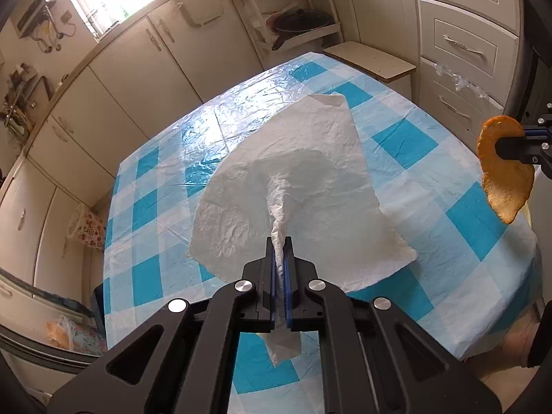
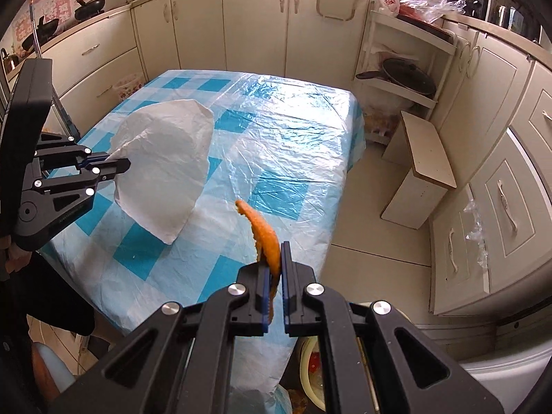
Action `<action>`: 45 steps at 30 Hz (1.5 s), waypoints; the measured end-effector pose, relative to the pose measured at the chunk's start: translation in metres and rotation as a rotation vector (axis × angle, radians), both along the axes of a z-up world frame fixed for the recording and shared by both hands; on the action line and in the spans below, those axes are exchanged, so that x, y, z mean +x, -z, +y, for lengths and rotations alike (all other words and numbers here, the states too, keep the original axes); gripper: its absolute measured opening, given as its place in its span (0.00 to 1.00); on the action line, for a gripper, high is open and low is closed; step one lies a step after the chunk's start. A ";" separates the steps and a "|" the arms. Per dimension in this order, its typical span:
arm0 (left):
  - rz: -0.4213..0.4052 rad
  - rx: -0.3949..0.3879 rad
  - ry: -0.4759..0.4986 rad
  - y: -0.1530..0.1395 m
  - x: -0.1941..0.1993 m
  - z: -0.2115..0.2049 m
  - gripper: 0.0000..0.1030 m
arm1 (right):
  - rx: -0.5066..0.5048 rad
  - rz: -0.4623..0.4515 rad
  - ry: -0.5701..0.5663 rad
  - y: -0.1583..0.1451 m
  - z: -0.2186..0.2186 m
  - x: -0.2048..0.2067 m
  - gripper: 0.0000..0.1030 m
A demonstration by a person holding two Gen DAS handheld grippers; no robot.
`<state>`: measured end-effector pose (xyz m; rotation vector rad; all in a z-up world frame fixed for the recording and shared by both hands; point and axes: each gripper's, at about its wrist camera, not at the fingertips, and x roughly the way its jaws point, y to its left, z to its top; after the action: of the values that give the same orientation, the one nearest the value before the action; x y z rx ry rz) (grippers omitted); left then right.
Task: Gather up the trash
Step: 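Lift the paper sheet with the left tool while the right tool carries the peel, then drop the peel and paper sheet into the yellow bin, opening both tools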
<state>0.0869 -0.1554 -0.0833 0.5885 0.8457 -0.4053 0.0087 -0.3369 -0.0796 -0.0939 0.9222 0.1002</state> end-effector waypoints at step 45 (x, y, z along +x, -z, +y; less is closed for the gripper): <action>0.495 -0.183 0.132 0.084 -0.100 -0.253 0.04 | -0.052 0.274 0.362 0.067 -0.176 -0.065 0.11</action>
<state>-0.0135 -0.4081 -0.1670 0.3768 1.2293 -0.7592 -0.0562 -0.5125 -0.1463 0.0410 1.2014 -0.2528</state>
